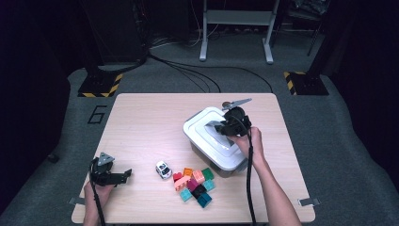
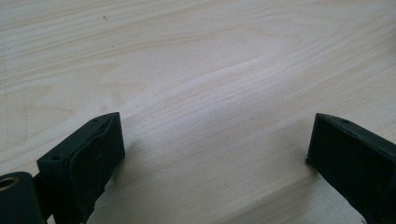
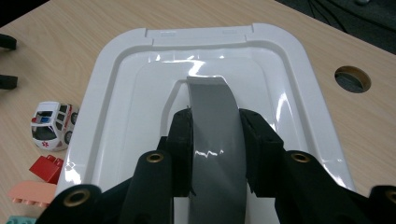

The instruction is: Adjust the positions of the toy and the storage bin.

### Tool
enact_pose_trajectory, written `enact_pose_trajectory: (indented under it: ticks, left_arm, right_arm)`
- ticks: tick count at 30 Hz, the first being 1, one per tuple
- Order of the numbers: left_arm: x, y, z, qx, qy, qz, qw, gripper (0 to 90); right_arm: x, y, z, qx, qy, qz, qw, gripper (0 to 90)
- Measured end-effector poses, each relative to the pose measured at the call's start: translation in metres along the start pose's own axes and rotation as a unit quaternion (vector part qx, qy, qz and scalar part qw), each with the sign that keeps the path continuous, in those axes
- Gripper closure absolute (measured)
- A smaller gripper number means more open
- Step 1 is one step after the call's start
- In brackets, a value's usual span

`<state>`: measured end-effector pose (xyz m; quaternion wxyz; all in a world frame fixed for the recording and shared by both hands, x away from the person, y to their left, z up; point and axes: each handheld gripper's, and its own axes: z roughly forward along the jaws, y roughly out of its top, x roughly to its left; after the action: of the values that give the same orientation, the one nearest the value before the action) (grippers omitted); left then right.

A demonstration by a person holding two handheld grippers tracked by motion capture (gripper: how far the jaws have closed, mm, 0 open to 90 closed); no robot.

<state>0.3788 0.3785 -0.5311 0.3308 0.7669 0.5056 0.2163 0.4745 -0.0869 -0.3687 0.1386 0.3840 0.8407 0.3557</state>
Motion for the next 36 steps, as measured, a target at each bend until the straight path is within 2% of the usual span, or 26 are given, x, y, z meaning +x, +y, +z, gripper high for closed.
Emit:
enact_pose_trajectory:
  ticks: [14, 32, 34, 36]
  left_arm:
    - [0.000, 0.000, 0.000, 0.000, 0.000, 0.000, 1.0000, 4.0]
    - [0.000, 0.000, 0.000, 0.000, 0.000, 0.000, 1.0000, 4.1]
    - [0.000, 0.000, 0.000, 0.000, 0.000, 0.000, 1.0000, 4.1]
    - [0.000, 0.000, 0.000, 0.000, 0.001, 0.001, 1.0000, 4.1]
  right_arm:
    - [0.002, 0.001, -0.002, -0.005, -0.016, -0.006, 0.9998, 67.1]
    - [0.000, 0.014, -0.029, -0.026, -0.034, -0.008, 0.9991, 67.1]
    - [-0.002, 0.015, -0.031, -0.027, -0.036, -0.015, 0.9989, 67.1]
    - [-0.002, 0.015, -0.033, -0.025, -0.038, -0.008, 0.9989, 67.1]
